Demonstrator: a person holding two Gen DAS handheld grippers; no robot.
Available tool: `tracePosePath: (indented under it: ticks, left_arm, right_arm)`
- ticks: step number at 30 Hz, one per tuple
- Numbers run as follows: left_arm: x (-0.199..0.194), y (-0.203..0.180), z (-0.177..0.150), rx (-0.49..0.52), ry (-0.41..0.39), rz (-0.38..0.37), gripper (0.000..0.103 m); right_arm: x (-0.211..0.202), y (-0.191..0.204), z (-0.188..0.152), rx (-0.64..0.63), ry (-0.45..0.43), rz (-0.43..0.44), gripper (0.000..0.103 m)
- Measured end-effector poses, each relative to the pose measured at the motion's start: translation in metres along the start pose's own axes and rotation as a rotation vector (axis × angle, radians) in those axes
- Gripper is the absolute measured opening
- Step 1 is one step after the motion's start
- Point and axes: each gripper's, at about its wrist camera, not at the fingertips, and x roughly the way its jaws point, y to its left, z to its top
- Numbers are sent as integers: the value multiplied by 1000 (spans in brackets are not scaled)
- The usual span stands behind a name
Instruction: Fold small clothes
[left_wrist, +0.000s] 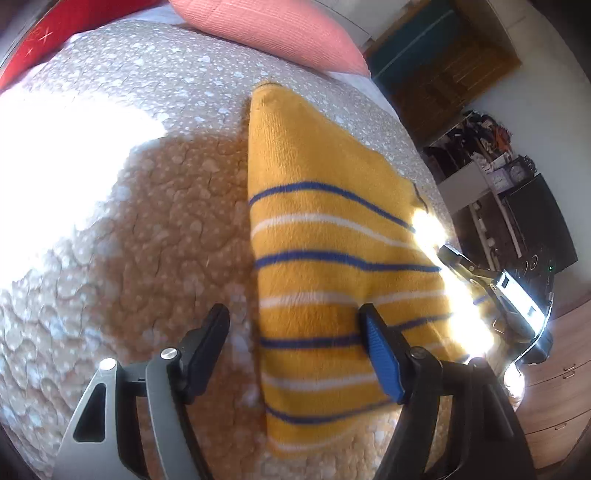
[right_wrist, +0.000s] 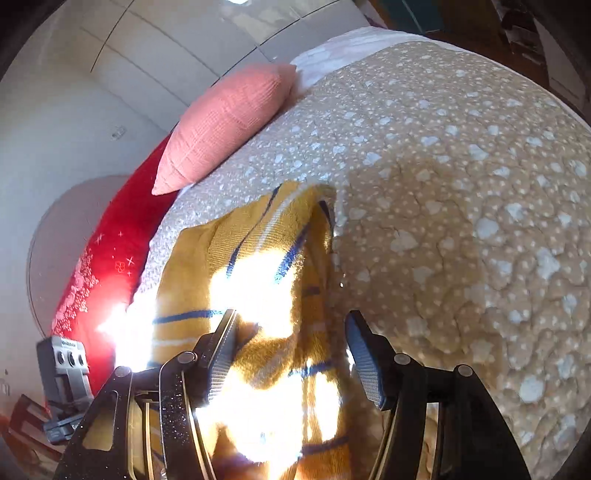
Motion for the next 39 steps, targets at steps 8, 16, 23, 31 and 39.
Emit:
tracePosePath:
  ticks: [8,16,23,31,39]
  left_arm:
    - [-87,-32,-79,144,-254,193,78]
    - [-182,-62,-148,231,-601,438,102]
    - [-242,-79,-184,179,-900,558,103]
    - [-244,-108,-196,234,-772,494,103]
    - [-173,-100,-217,291,-473,584,103]
  right_arm:
    - [-77,63,-36,-143,-62,271,79]
    - [-35,-25,-86,180,-7,85,61]
    - [-121,-2,-132,63,-123,-2,80]
    - [-176,29,-170,-75,-242,-191,85]
    - [-173,56,-208,-359,-219,-438,92]
